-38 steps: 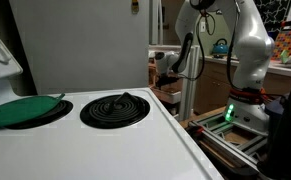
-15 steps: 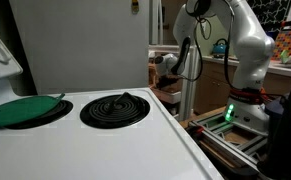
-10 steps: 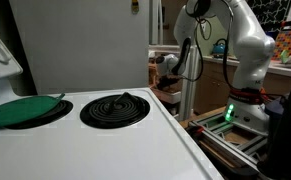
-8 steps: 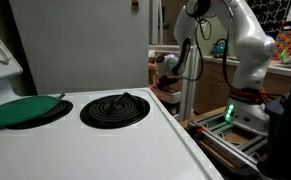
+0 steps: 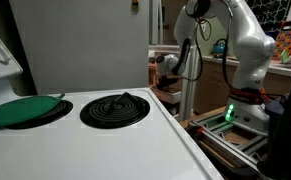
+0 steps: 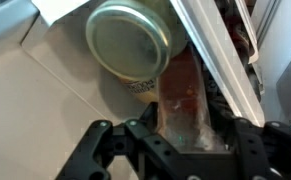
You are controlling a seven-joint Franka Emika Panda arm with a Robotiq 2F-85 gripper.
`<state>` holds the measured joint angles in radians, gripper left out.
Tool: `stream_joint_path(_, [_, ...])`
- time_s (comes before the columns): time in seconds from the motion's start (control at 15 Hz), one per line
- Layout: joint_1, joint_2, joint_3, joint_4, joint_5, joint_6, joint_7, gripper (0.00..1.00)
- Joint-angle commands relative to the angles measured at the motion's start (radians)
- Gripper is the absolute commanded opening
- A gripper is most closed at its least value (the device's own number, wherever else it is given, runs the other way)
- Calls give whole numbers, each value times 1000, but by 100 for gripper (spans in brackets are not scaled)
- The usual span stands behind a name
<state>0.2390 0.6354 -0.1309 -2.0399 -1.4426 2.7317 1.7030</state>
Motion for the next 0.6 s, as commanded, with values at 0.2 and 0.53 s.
stream_joint_path(0.2, [33,-80,-5,-43,-70,-7,-42,27])
stream_joint_path(0.53, [24,-147,-8,-85,-113,34,-91,27])
